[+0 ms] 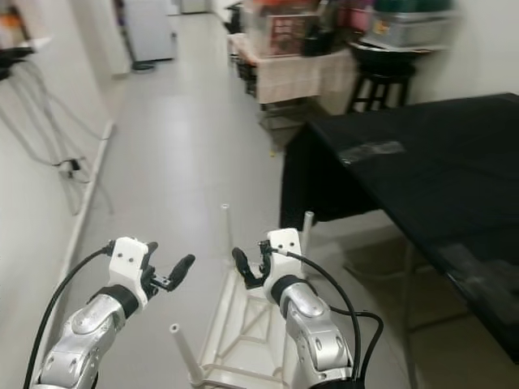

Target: Building children table

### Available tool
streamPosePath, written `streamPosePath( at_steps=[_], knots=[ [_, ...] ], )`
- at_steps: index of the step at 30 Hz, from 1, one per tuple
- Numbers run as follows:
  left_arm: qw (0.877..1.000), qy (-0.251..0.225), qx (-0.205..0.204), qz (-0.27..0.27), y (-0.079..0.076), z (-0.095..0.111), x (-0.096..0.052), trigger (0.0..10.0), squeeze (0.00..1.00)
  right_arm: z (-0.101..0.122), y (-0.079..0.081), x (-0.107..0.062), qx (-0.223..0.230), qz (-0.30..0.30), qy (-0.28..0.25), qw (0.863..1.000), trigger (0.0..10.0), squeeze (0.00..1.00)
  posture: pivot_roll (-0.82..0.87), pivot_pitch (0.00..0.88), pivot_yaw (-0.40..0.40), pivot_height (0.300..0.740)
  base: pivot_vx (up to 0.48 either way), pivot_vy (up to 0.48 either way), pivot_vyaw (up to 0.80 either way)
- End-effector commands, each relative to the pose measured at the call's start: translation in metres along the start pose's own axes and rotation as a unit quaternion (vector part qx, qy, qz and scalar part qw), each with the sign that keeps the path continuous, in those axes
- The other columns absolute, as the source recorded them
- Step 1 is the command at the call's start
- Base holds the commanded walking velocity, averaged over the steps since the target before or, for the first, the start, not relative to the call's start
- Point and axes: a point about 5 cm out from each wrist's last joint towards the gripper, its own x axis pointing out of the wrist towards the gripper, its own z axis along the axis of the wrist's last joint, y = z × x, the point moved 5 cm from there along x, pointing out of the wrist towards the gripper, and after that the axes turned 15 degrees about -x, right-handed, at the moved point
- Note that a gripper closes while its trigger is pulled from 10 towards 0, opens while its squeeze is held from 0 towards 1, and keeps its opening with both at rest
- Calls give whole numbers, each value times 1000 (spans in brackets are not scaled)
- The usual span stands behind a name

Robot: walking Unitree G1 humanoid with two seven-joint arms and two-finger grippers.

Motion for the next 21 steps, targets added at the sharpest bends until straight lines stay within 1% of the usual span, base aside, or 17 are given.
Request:
streamPosePath(
  at_steps=[1, 3, 6, 7, 9, 16, 21],
  knots=[
    [1000, 6, 8, 9, 5, -3, -1, 10000, 0, -2, 4, 2, 0, 6, 9, 1000, 10000, 0, 21, 0, 17, 740, 0, 0, -800],
    [1000, 4, 10, 12, 6, -2, -1, 10000, 0, -2, 4, 2, 0, 5, 9, 1000, 10000, 0, 21, 0, 17, 740, 0, 0, -800],
    [1000, 6, 19, 18, 9, -1, 0, 10000, 0, -1, 3, 2, 3, 3, 5, 1000, 10000, 0, 21, 0, 18, 740, 0, 0, 0],
    [999, 10, 26, 26, 11, -2, 1, 10000, 0, -1, 3, 2, 4, 2, 3, 1000, 10000, 0, 21, 0, 18, 740, 0, 480, 0],
    [999, 11, 27, 28, 12, -3, 1, 10000, 0, -1, 3, 2, 5, 1, 3, 1000, 10000, 0, 21, 0, 18, 740, 0, 480, 0],
    [999, 5, 31, 24, 11, -1, 1, 10000, 0, -1, 3, 2, 4, 0, 3, 1000, 10000, 0, 20, 0, 18, 740, 0, 0, 0],
    [999, 5, 32, 23, 11, -1, 1, 10000, 0, -2, 3, 3, -1, 1, 9, 1000, 10000, 0, 22, 0, 16, 740, 0, 0, -733]
  ],
)
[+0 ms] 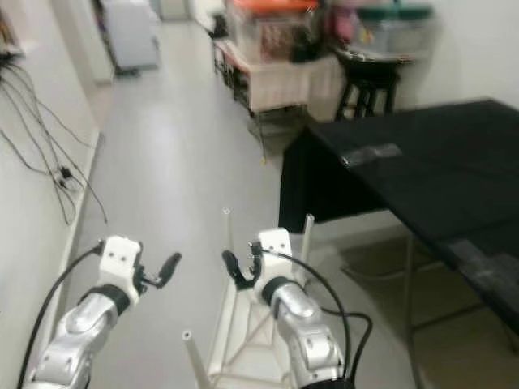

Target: Building children table

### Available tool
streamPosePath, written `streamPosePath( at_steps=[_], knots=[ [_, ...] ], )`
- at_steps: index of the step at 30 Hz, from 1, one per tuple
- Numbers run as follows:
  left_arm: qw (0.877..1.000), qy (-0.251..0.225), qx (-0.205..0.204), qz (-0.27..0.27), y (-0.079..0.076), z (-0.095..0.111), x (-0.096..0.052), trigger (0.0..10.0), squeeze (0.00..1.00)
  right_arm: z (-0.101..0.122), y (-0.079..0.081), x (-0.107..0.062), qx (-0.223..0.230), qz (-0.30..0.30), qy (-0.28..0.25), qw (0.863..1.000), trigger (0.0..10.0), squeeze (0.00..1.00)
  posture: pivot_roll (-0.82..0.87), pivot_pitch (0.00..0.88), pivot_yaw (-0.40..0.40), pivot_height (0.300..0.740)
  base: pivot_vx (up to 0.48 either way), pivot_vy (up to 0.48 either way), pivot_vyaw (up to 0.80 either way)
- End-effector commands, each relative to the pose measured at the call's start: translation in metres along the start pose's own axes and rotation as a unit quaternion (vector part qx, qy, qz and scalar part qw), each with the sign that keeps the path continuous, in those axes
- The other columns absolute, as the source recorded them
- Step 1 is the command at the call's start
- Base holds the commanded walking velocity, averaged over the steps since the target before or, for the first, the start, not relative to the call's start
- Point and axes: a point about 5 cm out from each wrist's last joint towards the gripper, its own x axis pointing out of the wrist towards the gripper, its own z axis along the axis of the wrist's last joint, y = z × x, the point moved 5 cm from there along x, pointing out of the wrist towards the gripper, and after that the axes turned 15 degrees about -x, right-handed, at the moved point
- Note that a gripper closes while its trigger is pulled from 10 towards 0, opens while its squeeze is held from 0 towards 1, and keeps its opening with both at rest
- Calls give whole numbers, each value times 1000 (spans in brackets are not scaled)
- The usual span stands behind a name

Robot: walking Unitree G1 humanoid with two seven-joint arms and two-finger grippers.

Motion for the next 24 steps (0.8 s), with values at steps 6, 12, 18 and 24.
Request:
streamPosePath(
  at_steps=[6, 12, 18, 24],
  knots=[
    [1000, -3, 9, -6, -4, 0, 2, 10000, 0, -5, -3, 0, -1, -6, 9, 1000, 10000, 0, 22, 0, 15, 740, 0, 0, -400],
    [1000, -11, 20, 3, -1, 3, 2, 10000, 0, -3, -4, 0, 6, -6, 2, 1000, 10000, 0, 20, 0, 16, 740, 0, 0, 0],
    [999, -21, 23, 24, 5, 6, 3, 10000, 0, 2, -8, 1, -1, -9, -12, 1000, 10000, 0, 21, 0, 20, 740, 0, 0, 0],
    [996, -34, -3, 85, 25, 10, 0, 10000, 0, 8, -22, 3, -16, -28, -32, 999, 10000, 0, 23, 0, 24, 740, 0, 0, 0]
  ],
)
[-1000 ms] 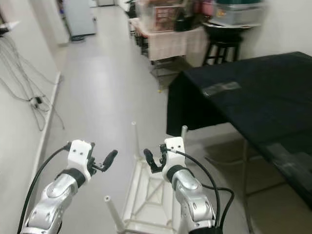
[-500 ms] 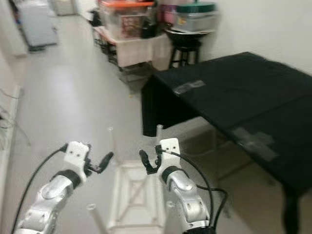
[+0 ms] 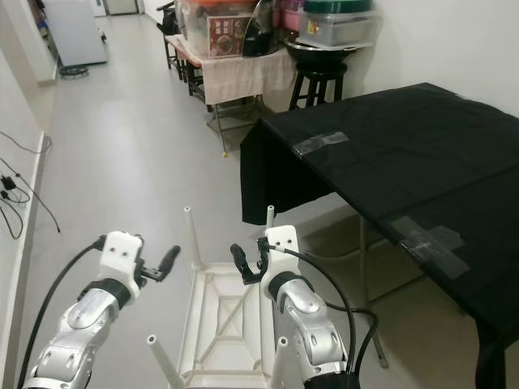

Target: Building children table

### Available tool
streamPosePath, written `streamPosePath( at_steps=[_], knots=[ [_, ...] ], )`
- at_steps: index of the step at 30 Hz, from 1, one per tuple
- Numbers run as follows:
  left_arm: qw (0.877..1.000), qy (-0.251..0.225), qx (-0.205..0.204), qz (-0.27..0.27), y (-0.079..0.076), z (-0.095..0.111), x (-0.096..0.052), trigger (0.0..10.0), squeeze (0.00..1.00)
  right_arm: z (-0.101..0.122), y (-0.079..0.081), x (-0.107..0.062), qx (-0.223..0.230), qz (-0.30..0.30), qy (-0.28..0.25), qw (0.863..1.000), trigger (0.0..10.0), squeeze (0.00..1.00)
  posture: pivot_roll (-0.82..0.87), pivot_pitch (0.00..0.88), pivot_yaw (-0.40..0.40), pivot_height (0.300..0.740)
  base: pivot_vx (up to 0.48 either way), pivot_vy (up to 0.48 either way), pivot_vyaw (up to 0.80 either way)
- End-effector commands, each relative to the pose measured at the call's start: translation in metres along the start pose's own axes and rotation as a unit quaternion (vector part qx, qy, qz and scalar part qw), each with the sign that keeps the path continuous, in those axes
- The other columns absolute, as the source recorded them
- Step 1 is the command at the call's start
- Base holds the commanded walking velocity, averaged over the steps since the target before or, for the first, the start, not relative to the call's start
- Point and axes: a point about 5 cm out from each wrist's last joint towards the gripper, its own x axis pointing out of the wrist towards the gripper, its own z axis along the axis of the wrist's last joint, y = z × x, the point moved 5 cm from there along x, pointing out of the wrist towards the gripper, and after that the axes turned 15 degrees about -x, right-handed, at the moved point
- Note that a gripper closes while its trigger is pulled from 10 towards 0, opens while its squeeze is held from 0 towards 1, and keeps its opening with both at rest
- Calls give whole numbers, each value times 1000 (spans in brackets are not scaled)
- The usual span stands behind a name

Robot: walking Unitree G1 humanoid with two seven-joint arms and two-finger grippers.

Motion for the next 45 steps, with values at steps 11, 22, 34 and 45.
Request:
streamPosePath(
  at_steps=[11, 22, 34, 45],
  knots=[
    [999, 1, -6, 53, 18, -4, -2, 10000, 0, 5, 1, 0, 9, 9, -27, 1000, 10000, 1000, 24, 0, 26, 740, 0, 0, 0],
    [999, 10, -5, 53, 18, -7, 0, 10000, 0, -1, 0, 3, -6, 2, -10, 1000, 10000, 0, 24, 0, 29, 740, 0, 249, 0],
    [999, 4, 4, 52, 17, -5, 1, 10000, 0, -2, -1, 4, -12, -5, -9, 1000, 10000, 0, 23, 0, 28, 740, 0, 28, 0],
    [999, -1, 10, 49, 16, -3, 2, 10000, 0, -5, -12, 6, 2, -30, 3, 1000, 10000, 0, 24, 0, 26, 740, 0, 0, 0]
  ],
)
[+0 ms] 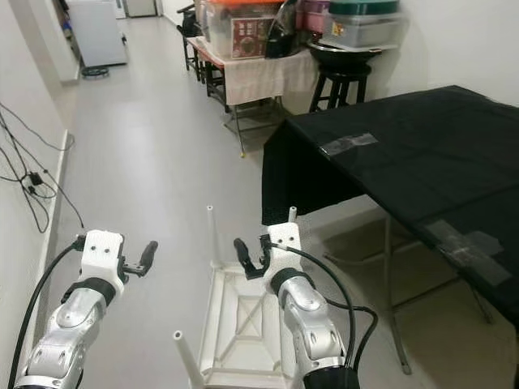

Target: Building children table

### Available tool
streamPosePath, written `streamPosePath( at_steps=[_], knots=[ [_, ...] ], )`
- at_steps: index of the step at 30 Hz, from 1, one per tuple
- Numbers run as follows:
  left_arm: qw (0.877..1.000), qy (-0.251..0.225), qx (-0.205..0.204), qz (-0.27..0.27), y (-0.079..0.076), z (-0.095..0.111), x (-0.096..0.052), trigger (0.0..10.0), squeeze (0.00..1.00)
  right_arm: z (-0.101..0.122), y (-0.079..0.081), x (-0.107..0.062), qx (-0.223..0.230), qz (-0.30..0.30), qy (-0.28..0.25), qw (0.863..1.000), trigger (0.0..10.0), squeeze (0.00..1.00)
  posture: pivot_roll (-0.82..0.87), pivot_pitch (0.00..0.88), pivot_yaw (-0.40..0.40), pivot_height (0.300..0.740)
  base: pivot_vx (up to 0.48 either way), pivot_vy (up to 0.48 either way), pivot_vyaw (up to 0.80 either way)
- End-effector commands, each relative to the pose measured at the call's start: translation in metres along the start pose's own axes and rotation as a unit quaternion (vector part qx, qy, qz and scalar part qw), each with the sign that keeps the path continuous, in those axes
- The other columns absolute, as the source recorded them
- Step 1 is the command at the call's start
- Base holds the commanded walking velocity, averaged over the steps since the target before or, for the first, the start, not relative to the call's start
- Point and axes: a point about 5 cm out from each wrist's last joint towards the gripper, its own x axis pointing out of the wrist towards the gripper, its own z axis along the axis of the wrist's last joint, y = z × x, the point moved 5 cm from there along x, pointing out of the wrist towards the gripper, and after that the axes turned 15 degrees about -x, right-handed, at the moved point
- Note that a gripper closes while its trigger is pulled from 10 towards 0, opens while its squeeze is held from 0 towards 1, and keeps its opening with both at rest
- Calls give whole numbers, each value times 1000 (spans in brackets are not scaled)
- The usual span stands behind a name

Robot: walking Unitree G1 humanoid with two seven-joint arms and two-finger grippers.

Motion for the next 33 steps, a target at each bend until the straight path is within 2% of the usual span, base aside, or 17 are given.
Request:
streamPosePath(
  at_steps=[1, 7, 18, 25, 27, 28, 33],
  knots=[
    [1000, 0, 5, 1, 0, -1, 1, 10000, 0, 1, -2, 2, 5, -6, -1, 1000, 10000, 0, 24, 0, 26, 740, 0, 0, 0],
    [1000, 0, 3, -1, 0, 0, 2, 10000, 0, -6, -10, 4, 5, -29, 26, 999, 10000, 0, 24, 0, 26, 725, 0, 0, 0],
    [1000, -7, 10, 5, 5, 2, 2, 10000, 0, 0, -7, 4, 13, -11, 11, 1000, 10000, 0, 26, 0, 22, 680, 0, 0, 0],
    [1000, -11, 10, 7, 6, 3, 2, 10000, 0, 2, -12, 6, 7, -14, 11, 1000, 10000, 0, 28, 0, 19, 650, 0, 0, 0],
    [1000, -12, 10, 8, 7, 4, 2, 10000, 0, 2, -15, 6, 4, -17, 11, 1000, 10000, 0, 28, 0, 19, 645, 0, 0, 0],
    [1000, -14, 10, 11, 9, 5, 2, 10000, 0, 3, -28, 5, -3, -30, 13, 999, 10000, 0, 28, 0, 15, 635, 0, 0, 0],
    [1000, -19, 8, 12, 10, 6, 1, 10000, 0, 1, -41, 4, -11, -40, 19, 999, 10000, 0, 28, 0, 13, 615, 0, 0, 0]
  ],
)
